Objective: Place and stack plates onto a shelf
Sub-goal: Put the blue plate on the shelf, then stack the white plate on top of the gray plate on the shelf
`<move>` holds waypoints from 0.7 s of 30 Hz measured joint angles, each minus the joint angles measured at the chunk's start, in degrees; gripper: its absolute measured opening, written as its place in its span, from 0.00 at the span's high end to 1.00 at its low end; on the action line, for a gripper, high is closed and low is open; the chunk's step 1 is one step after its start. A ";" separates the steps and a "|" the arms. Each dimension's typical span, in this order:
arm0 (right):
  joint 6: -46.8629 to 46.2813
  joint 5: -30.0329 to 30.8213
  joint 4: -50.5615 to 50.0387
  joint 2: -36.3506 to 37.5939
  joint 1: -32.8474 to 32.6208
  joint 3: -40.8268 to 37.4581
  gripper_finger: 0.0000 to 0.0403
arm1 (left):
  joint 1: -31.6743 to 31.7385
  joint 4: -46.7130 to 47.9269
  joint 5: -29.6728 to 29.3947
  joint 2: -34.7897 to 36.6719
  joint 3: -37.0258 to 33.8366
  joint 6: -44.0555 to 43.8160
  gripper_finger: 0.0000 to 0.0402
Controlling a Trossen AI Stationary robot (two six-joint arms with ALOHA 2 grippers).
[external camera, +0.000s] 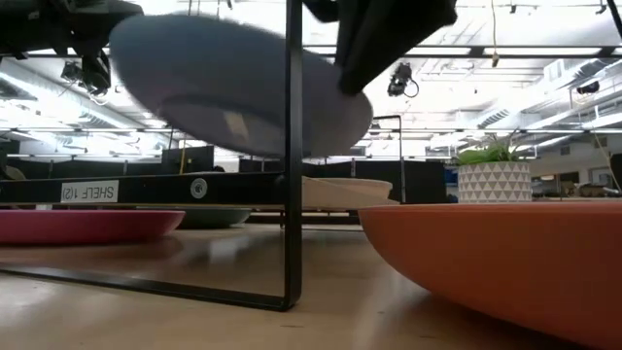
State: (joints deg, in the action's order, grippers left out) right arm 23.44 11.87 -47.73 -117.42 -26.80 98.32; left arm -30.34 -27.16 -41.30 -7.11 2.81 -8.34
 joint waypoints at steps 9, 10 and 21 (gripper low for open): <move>-3.56 -1.38 0.33 -2.50 1.22 -0.07 0.89 | 0.01 0.05 0.00 -0.01 0.00 0.03 0.94; -4.13 -1.41 0.70 -2.50 1.22 -0.07 0.87 | 0.00 0.02 0.00 0.01 0.02 0.06 0.94; -16.49 5.73 -4.55 2.68 -0.65 0.02 0.67 | 0.02 0.64 -0.01 0.01 0.02 0.48 0.94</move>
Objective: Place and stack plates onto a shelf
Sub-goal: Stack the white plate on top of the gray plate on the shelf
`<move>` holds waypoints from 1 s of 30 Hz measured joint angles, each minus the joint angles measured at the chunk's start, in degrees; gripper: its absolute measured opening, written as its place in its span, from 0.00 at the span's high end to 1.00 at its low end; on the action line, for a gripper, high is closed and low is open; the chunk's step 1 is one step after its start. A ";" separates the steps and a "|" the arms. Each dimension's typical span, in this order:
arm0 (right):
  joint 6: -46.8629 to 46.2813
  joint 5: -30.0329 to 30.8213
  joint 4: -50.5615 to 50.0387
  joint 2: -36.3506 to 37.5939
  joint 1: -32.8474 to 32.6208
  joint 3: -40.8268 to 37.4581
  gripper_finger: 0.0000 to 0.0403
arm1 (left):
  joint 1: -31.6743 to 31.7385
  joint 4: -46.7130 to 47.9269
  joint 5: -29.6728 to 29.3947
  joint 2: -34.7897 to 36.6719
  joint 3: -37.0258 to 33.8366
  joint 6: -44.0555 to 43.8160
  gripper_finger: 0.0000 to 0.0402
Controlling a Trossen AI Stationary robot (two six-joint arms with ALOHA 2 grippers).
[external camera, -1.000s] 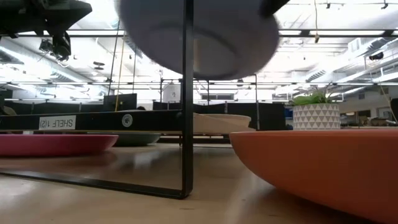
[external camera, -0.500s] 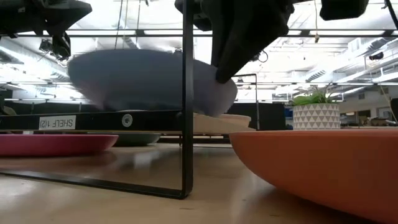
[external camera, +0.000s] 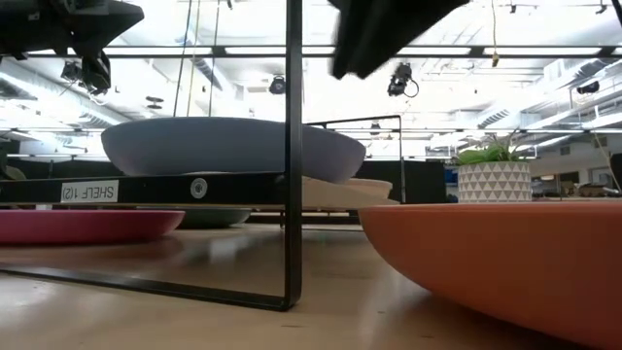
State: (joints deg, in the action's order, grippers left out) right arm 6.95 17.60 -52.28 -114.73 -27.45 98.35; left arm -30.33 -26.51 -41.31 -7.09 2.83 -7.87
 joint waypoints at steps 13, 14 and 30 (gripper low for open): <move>-31.38 -1.64 -18.46 5.14 -4.77 -9.85 0.63 | 0.00 0.62 0.01 -0.02 0.00 -0.47 0.94; -33.37 -2.81 -17.24 6.70 -5.22 -12.34 0.63 | 0.00 0.73 0.01 -0.02 0.00 -0.47 0.94; -47.28 -11.27 -0.16 12.71 -13.24 -32.70 0.63 | 0.00 -1.96 -0.01 -0.02 0.00 5.44 0.94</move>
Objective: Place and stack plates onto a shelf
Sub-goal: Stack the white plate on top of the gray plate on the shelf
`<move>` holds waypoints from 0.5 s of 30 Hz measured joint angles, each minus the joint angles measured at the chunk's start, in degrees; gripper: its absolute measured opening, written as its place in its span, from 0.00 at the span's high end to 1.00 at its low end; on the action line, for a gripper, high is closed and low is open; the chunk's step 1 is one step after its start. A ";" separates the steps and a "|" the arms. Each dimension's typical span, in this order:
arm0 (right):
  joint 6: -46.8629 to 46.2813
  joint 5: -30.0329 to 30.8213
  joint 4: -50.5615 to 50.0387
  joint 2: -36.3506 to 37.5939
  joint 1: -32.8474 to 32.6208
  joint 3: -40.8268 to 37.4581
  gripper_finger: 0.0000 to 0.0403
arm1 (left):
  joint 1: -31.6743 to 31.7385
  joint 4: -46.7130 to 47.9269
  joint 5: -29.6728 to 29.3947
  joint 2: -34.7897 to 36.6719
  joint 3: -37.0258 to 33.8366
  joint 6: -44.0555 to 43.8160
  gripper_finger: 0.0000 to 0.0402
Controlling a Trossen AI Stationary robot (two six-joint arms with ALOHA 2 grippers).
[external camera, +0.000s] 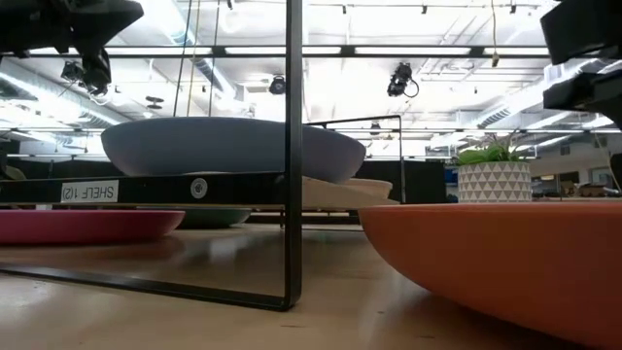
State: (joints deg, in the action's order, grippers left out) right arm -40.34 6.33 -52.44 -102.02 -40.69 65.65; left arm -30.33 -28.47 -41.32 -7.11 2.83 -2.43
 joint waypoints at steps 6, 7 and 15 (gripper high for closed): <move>0.00 1.83 0.54 0.02 -1.17 -1.70 0.63 | 0.00 -1.43 0.00 0.02 0.00 1.98 0.94; -0.06 1.87 0.39 0.02 -1.20 -2.49 0.63 | 0.00 -1.40 0.00 0.02 0.00 2.06 0.94; 0.28 2.09 3.93 0.02 -1.16 -7.69 0.66 | 0.00 -1.36 0.00 0.02 0.00 2.05 0.94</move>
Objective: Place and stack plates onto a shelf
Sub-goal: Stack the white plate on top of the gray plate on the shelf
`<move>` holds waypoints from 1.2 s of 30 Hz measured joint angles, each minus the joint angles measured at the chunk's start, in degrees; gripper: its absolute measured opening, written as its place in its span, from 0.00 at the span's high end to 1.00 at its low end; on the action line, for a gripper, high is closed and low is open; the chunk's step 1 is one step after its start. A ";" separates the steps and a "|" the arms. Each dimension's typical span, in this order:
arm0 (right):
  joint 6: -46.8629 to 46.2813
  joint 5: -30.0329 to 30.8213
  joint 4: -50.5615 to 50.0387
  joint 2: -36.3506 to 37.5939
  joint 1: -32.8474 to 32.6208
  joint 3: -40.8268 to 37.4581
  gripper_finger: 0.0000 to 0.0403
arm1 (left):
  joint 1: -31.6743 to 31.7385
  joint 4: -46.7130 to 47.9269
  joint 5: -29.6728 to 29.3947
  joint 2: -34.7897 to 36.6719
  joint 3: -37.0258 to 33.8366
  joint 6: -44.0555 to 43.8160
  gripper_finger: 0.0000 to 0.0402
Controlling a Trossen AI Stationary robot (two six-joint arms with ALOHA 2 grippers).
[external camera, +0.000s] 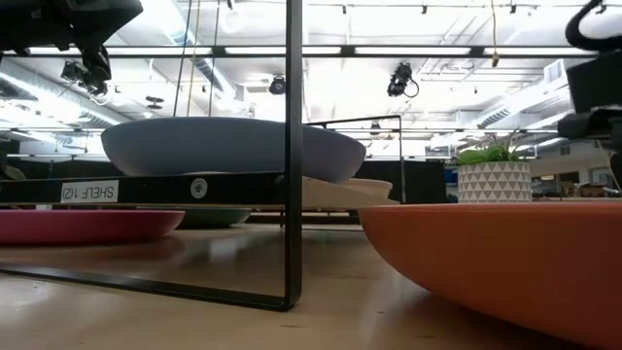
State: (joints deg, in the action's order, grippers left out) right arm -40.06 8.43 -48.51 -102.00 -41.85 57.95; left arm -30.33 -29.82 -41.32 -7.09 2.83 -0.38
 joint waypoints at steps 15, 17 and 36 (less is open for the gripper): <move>3.35 -0.10 -21.27 2.12 5.44 9.17 0.95 | 0.00 0.13 0.00 0.00 0.00 -0.44 0.94; 6.16 2.82 -22.46 2.70 6.38 13.23 0.96 | -0.02 0.11 0.00 -0.01 0.00 -0.44 0.94; 50.75 10.77 -0.21 -1.14 28.55 21.61 0.94 | -0.01 0.12 0.00 -0.02 0.00 -0.42 0.94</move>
State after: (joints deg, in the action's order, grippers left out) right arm 10.70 19.19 -48.72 -103.14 -13.30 79.57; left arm -30.34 -29.70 -41.32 -7.11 2.83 -0.80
